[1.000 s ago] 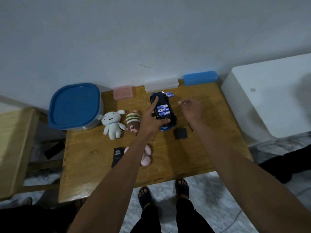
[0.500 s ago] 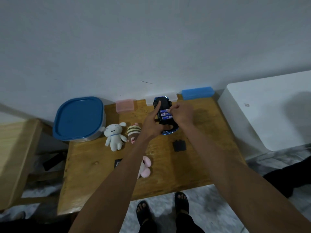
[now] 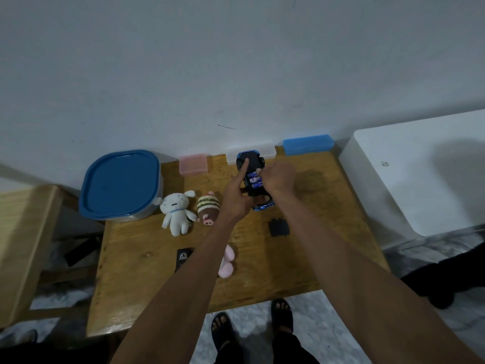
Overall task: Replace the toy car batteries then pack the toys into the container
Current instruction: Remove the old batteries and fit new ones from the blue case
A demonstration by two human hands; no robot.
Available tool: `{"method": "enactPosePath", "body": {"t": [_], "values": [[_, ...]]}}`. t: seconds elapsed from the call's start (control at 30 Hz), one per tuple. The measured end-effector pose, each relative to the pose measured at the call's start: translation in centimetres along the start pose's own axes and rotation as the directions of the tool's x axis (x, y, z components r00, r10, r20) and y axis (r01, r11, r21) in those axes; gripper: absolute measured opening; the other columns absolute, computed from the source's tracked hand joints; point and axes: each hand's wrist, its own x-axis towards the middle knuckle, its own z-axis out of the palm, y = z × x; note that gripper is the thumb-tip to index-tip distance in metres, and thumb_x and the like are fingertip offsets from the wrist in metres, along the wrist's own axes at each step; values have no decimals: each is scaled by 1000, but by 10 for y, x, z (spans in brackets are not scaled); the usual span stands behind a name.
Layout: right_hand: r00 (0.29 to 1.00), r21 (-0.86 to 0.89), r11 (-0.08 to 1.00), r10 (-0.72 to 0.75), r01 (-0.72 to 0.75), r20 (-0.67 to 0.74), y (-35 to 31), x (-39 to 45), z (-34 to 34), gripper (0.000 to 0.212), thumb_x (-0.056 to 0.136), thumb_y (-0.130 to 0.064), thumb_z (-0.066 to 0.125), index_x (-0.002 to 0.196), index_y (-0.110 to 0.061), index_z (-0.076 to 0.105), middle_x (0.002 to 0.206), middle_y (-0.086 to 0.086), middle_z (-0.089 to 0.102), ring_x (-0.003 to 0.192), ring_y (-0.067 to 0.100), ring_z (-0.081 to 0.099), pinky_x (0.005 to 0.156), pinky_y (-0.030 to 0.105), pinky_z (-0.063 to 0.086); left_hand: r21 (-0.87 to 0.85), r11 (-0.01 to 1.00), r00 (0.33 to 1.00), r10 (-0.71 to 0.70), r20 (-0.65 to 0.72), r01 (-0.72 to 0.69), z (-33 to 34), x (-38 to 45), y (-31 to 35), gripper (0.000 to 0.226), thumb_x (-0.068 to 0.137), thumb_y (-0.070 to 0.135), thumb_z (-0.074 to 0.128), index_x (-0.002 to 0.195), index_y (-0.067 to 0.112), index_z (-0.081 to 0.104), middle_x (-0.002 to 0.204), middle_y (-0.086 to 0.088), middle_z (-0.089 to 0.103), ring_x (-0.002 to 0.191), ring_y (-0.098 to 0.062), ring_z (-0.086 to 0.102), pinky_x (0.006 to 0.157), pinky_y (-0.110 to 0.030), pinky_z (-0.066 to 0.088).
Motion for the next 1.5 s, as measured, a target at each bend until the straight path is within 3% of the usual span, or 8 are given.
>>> {"method": "enactPosePath", "body": {"t": [0.1, 0.27, 0.47, 0.67, 0.83, 0.97, 1.27, 1.5], "values": [[1000, 115, 993, 12, -11, -7, 1, -3, -2, 24, 91, -26, 72, 86, -3, 72, 85, 9, 72, 76, 21, 70, 62, 30, 57, -26, 1000, 1000, 3, 3, -3, -2, 4, 1, 111, 68, -5, 88, 158, 24, 30, 147, -8, 50, 123, -22, 58, 87, -20, 57], [994, 325, 943, -46, 75, -96, 0, -11, -2, 10, 89, -19, 74, 86, -12, 67, 86, -1, 67, 84, 15, 68, 76, 28, 58, -16, 1000, 1000, 9, 17, -8, -5, 9, 3, 108, 71, -13, 81, 158, 23, 28, 141, -4, 52, 103, 9, 63, 77, -16, 56], [978, 301, 931, -195, 209, -75, 5, -18, -7, 11, 92, -9, 69, 95, -12, 59, 82, -11, 57, 73, -2, 56, 57, 0, 42, 9, 1000, 1000, -9, 29, 9, -2, 10, 2, 109, 71, -12, 82, 158, 25, 28, 148, -6, 46, 123, -16, 55, 82, -14, 56], [964, 403, 878, -205, 258, -169, 6, -10, -21, 20, 88, -7, 69, 100, -19, 61, 93, -6, 62, 86, 11, 64, 69, 22, 56, -96, 991, 994, -89, 67, 95, -2, 8, 1, 113, 69, -12, 84, 158, 28, 27, 137, -7, 49, 126, -35, 56, 93, -55, 57], [948, 148, 941, -314, 304, 48, 8, 0, -32, 10, 94, -10, 60, 96, -19, 65, 96, -5, 62, 84, 11, 63, 60, 20, 51, -105, 984, 987, -136, 84, 144, -6, 7, -1, 114, 71, -13, 81, 159, 32, 23, 140, -13, 48, 121, -35, 60, 91, -54, 58], [880, -85, 903, -384, 421, 279, 11, 3, -29, 12, 90, -13, 67, 98, -19, 73, 96, -3, 66, 87, 10, 62, 74, 24, 54, -118, 980, 985, -148, 87, 157, -5, 5, 3, 114, 71, -10, 83, 158, 30, 22, 139, -11, 52, 121, -33, 61, 94, -53, 57], [855, -234, 837, -421, 495, 303, 1, -4, -29, 12, 80, -19, 74, 92, -19, 74, 93, 2, 68, 82, 16, 64, 77, 34, 58, -86, 986, 983, -131, 131, 143, -8, 1, 9, 113, 68, -13, 84, 157, 29, 28, 124, 10, 55, 119, -29, 60, 91, -52, 58], [873, -365, 801, -377, 475, 308, -8, -10, -29, 15, 80, -31, 74, 84, -17, 79, 82, 4, 71, 73, 15, 66, 73, 33, 60, -43, 988, 983, -142, 116, 147, -6, -2, 7, 116, 67, -7, 87, 157, 33, 26, 132, 1, 55, 121, -31, 59, 94, -56, 56]]}}
